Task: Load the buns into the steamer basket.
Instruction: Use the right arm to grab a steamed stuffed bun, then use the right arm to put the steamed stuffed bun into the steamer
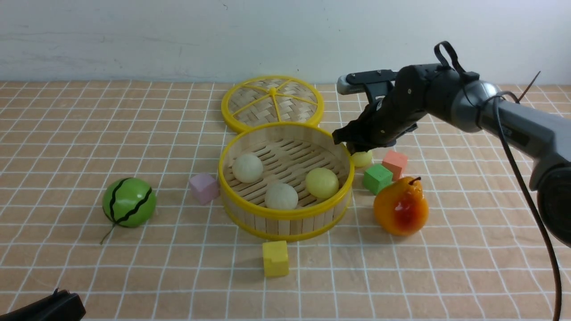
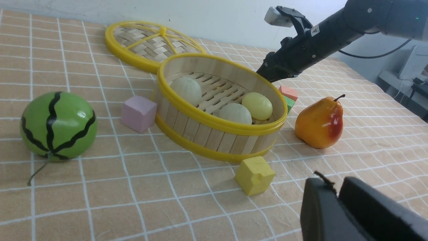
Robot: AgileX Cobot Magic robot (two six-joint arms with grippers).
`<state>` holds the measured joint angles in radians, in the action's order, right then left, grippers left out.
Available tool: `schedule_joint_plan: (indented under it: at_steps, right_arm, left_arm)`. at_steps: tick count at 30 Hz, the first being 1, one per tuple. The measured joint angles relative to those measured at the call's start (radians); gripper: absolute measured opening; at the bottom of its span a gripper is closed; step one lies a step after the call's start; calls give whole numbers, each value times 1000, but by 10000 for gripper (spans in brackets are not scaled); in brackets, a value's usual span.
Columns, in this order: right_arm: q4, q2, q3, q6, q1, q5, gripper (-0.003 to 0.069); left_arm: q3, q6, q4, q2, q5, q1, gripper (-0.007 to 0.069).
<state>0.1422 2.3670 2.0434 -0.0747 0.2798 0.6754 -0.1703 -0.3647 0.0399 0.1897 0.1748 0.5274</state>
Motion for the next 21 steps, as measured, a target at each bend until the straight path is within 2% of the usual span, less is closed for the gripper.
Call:
schedule_joint_plan:
  at_steps: [6,8,10,21]
  right_arm:
    - [-24,0,0,0,0,-2,139]
    - [-30,0,0,0,0,-2,49]
    - [-32,0,0,0,0,-2,3]
    - [-41,-126,0,-24,0,44,-3]
  left_arm:
    - [0,0,0,0,0,0,78]
    - [0,0,0,0,0,0,81]
    - [0,0,0,0,0,0,83]
    - [0,0,0,0,0,0,92]
